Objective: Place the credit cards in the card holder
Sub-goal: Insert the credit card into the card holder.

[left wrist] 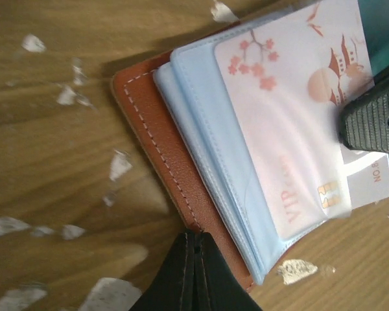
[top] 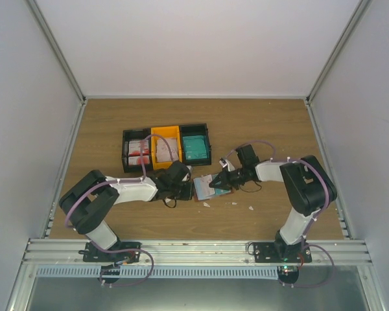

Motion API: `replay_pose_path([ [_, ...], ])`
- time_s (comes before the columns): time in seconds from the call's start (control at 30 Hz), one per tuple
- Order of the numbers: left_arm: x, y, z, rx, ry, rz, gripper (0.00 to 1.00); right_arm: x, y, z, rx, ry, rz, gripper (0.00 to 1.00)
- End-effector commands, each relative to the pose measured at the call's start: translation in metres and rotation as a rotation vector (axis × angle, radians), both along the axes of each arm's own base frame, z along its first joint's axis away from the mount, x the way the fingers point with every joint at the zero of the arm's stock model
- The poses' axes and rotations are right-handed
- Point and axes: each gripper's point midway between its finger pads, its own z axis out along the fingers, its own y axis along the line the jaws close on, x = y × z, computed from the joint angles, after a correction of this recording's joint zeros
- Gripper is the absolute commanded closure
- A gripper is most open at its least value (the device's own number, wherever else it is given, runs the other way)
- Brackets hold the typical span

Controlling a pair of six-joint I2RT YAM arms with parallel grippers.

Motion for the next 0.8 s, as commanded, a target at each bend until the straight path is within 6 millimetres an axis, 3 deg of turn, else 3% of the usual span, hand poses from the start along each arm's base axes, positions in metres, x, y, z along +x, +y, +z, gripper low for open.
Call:
replay_pose_path([
  [0.0, -0.026, -0.012, -0.006, -0.042, 0.055, -0.08, 1.0, -0.005, -0.007, -0.004, -0.026, -0.011, -0.029, 1.0],
  [0.43, -0.025, -0.018, -0.009, -0.049, 0.057, -0.077, 1.0, -0.033, -0.011, -0.009, -0.004, 0.026, 0.025, 1.0],
  [0.77, -0.026, -0.022, -0.012, -0.045, 0.062, -0.099, 1.0, -0.033, -0.005, -0.008, -0.013, 0.031, 0.03, 0.98],
])
